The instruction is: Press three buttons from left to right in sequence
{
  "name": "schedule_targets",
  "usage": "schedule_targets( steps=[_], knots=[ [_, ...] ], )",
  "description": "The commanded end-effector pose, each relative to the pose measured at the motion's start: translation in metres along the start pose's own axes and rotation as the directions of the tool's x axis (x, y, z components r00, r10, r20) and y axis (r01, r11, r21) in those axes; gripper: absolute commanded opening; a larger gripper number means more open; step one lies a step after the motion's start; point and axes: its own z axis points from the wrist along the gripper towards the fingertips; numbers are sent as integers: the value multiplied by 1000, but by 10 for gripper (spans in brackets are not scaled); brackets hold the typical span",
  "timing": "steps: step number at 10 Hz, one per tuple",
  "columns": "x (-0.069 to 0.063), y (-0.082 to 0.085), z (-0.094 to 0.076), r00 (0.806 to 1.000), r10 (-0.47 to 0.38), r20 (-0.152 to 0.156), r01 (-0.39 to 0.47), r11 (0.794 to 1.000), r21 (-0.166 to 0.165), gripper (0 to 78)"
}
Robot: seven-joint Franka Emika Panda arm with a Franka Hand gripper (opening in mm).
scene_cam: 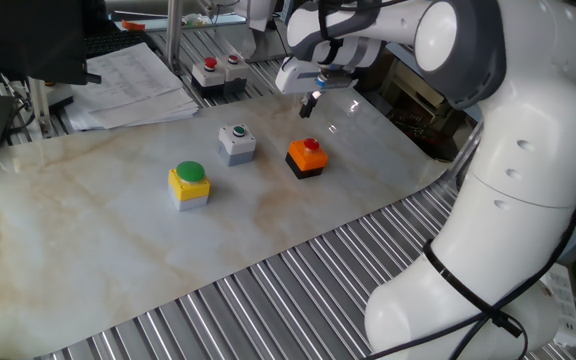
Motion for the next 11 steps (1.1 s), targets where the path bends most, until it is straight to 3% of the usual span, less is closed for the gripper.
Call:
schedule_targets(
  steps=[1, 5, 11],
  knots=[
    [-2, -12, 2, 1000, -2, 8, 2, 1000, 7, 0],
    [-1, -31, 6, 1000, -24, 14, 24, 1000, 7, 0],
    [7, -33, 21, 999, -7, 34, 7, 1000, 4, 0]
  ],
)
